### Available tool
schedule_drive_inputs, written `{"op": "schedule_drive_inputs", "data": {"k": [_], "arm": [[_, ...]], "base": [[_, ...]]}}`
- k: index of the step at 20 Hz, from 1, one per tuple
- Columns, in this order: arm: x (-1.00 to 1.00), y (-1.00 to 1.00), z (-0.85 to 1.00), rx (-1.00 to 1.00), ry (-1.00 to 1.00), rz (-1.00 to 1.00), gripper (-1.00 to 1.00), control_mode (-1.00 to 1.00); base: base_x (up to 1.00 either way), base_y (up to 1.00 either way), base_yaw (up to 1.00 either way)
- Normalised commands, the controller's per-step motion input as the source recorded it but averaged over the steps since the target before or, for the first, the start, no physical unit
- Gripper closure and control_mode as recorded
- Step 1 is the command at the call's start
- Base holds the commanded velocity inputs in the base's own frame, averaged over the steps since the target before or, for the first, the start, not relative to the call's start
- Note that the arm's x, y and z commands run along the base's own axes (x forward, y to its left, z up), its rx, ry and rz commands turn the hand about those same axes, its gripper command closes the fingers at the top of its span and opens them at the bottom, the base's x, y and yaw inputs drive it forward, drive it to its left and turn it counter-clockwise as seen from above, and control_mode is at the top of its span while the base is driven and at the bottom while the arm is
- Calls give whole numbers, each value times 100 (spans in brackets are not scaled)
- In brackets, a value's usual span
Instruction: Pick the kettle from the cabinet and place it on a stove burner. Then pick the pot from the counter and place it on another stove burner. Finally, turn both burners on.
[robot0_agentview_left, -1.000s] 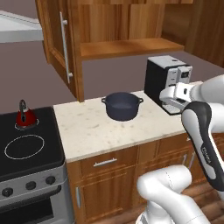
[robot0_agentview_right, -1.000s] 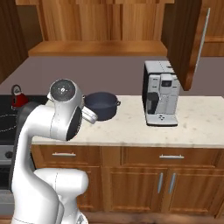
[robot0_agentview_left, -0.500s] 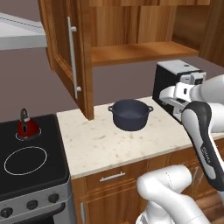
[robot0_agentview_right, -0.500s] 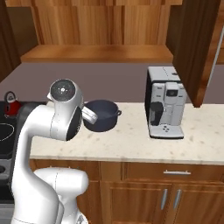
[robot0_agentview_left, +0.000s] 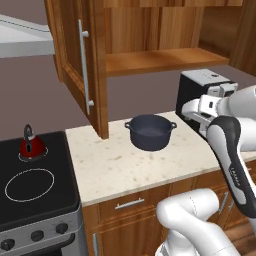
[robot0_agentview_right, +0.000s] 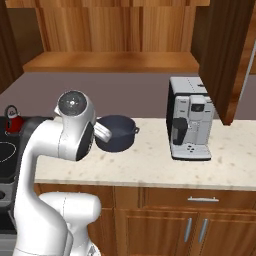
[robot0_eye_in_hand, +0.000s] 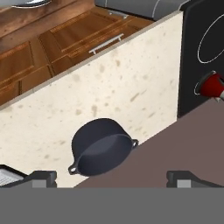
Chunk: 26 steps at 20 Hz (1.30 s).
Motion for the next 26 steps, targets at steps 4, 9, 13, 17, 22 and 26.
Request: {"op": "schedule_drive_inputs", "data": {"k": [4, 9, 13, 17, 22, 26], "arm": [[18, 0, -8, 0, 0, -1, -100, -100], [25, 0, 0, 0, 0, -1, -100, -100], [29, 0, 0, 0, 0, -1, -100, -100], [24, 0, -4, 0, 0, -2, -100, -100], [30, 0, -16, 0, 0, 0, -100, -100], [30, 0, -28, 0, 1, -1, -100, -100]], "base": [[0, 0, 0], [0, 0, 0], [0, 0, 0], [0, 0, 0], [0, 0, 0], [0, 0, 0]]}}
